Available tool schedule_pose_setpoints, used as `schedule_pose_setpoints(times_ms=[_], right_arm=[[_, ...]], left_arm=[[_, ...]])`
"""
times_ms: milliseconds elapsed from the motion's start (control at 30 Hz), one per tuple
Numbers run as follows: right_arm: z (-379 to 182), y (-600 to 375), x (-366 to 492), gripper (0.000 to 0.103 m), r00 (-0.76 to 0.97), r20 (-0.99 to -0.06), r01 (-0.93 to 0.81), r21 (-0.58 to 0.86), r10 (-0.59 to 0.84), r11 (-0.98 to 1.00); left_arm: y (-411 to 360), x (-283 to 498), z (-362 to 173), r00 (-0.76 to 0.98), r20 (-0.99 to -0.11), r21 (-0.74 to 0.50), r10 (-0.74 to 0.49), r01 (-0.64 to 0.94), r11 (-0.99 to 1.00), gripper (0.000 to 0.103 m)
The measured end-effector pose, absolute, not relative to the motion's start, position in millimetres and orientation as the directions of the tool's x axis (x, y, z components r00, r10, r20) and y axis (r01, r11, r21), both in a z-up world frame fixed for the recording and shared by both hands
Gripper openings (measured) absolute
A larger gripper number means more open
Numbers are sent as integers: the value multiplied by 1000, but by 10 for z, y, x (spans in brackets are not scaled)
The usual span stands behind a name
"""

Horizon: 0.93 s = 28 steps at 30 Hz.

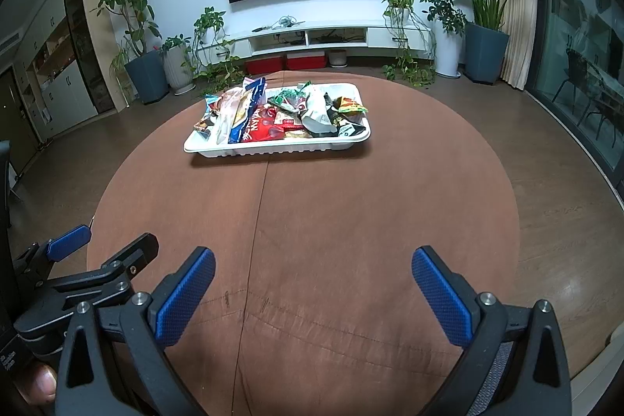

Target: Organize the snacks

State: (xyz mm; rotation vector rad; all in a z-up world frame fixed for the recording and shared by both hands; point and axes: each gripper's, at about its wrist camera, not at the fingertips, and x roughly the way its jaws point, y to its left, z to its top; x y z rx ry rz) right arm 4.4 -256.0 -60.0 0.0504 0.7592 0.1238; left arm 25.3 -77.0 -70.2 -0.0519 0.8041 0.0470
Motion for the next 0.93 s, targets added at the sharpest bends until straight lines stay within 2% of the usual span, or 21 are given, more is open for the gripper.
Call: schedule_pose_setpoints(times_ms=[933], right_arm=[[-723,-2575,12,103,704,-698,-88,101,134,991]], left_arm=[[-789,241,-731,702,-712,-27,14,-47,999,103]])
